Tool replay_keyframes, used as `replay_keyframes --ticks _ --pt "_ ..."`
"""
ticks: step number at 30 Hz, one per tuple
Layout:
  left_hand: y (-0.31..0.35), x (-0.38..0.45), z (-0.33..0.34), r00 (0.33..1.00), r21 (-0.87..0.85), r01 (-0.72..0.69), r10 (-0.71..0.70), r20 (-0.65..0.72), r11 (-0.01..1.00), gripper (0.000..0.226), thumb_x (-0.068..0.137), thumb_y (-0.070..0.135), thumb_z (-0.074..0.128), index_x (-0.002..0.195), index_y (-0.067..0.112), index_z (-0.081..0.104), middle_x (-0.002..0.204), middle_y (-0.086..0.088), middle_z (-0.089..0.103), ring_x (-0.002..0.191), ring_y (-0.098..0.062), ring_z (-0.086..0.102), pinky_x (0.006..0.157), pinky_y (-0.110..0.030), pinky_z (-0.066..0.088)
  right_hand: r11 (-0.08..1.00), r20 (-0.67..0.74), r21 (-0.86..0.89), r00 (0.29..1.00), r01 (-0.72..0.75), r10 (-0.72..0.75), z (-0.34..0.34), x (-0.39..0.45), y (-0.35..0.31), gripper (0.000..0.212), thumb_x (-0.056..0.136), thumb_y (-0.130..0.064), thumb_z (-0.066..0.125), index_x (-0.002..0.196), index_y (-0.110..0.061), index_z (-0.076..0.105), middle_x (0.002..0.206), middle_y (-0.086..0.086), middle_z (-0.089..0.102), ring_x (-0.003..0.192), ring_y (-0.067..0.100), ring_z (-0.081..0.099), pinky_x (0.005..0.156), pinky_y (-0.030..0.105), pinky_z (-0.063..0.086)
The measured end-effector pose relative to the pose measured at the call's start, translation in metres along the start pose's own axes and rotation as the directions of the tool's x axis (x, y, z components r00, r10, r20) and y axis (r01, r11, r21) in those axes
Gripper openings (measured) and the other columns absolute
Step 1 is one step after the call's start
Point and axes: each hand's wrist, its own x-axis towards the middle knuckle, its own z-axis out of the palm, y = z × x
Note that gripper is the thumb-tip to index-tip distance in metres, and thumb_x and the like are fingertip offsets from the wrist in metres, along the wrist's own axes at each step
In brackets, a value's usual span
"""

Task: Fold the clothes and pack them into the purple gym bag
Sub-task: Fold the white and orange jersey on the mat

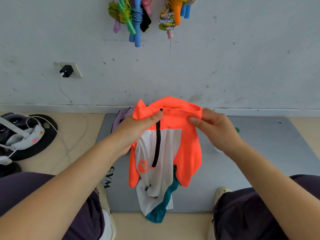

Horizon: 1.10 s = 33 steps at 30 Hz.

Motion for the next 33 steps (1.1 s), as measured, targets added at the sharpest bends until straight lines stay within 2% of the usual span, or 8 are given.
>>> replay_keyframes --ticks 5,8,12,17,21,24,28,33 --pt "-0.002 -0.001 -0.005 0.994 0.24 -0.087 0.068 0.087 0.967 0.028 0.074 0.051 0.078 0.101 0.052 0.069 0.105 0.024 0.072 0.103 0.007 0.064 0.099 -0.026 0.046 0.994 -0.031 -0.094 0.998 0.059 -0.062 -0.011 0.003 -0.002 0.017 0.099 -0.019 0.055 0.093 -0.014 0.07 0.08 0.002 0.064 0.073 0.003 0.053 0.069 0.018 0.042" --pt "-0.002 0.001 -0.005 0.992 0.214 -0.122 0.117 0.038 0.969 0.044 0.064 0.058 0.077 0.105 0.044 0.071 0.107 0.017 0.073 0.106 0.0 0.066 0.104 -0.032 0.045 1.0 -0.075 -0.029 0.997 -0.011 0.009 -0.008 0.001 -0.002 0.018 0.1 -0.024 0.052 0.096 -0.025 0.07 0.081 -0.012 0.071 0.071 0.0 0.06 0.064 0.014 0.048" --pt "-0.001 0.003 -0.006 0.995 0.059 -0.088 0.09 -0.03 0.994 0.032 0.066 0.05 0.079 0.094 0.034 0.078 0.102 0.007 0.076 0.1 -0.009 0.07 0.102 -0.04 0.049 0.981 -0.002 0.025 0.981 -0.193 0.194 -0.006 0.0 -0.003 0.022 0.092 -0.04 0.062 0.098 -0.02 0.07 0.087 0.002 0.074 0.072 0.011 0.065 0.068 0.032 0.052" --pt "-0.001 0.005 -0.01 0.994 0.039 -0.094 0.096 -0.044 0.995 0.022 0.071 0.047 0.077 0.09 0.036 0.078 0.1 0.007 0.076 0.098 -0.008 0.071 0.1 -0.038 0.049 0.977 0.141 -0.004 0.968 -0.211 0.209 -0.012 -0.001 0.003 0.018 0.089 -0.021 0.068 0.099 -0.007 0.073 0.104 0.016 0.072 0.092 0.017 0.064 0.096 0.043 0.048" --pt "-0.004 0.008 -0.016 0.99 0.22 -0.078 0.102 -0.098 0.972 0.047 0.063 0.059 0.076 0.092 0.023 0.077 0.096 0.004 0.077 0.093 -0.01 0.071 0.094 -0.038 0.053 0.976 0.023 0.186 0.993 -0.117 0.115 -0.016 0.003 0.003 0.021 0.092 -0.022 0.064 0.089 -0.001 0.066 0.085 0.012 0.068 0.081 0.015 0.06 0.081 0.031 0.046" --pt "-0.008 0.015 -0.026 0.981 0.392 -0.113 0.166 -0.103 0.913 0.057 0.067 0.057 0.075 0.084 0.003 0.069 0.076 -0.001 0.069 0.068 -0.011 0.058 0.069 -0.032 0.047 0.965 -0.032 0.231 0.99 -0.127 0.137 -0.018 0.006 0.006 0.018 0.096 -0.025 0.059 0.081 -0.019 0.065 0.07 0.001 0.061 0.066 0.013 0.052 0.065 0.026 0.041" --pt "-0.014 0.024 -0.046 0.953 0.629 -0.17 0.288 -0.089 0.759 0.055 0.084 0.046 0.072 0.054 0.018 0.036 0.053 0.006 0.027 0.05 -0.009 0.025 0.05 -0.032 0.018 0.977 -0.176 -0.097 0.969 -0.191 0.172 -0.024 0.014 0.017 0.025 0.094 -0.033 0.06 0.075 -0.016 0.061 0.062 -0.002 0.053 0.059 0.011 0.045 0.058 0.028 0.036" --pt "-0.028 0.027 -0.062 0.943 0.637 -0.213 0.326 -0.063 0.741 0.051 0.094 0.038 0.061 0.053 0.019 0.037 0.051 0.013 0.028 0.048 -0.004 0.027 0.046 -0.023 0.02 0.895 0.046 -0.347 0.947 -0.282 0.316 -0.041 0.012 0.026 0.04 0.087 -0.04 0.067 0.067 -0.009 0.053 0.065 0.001 0.039 0.062 0.014 0.034 0.06 0.031 0.026"
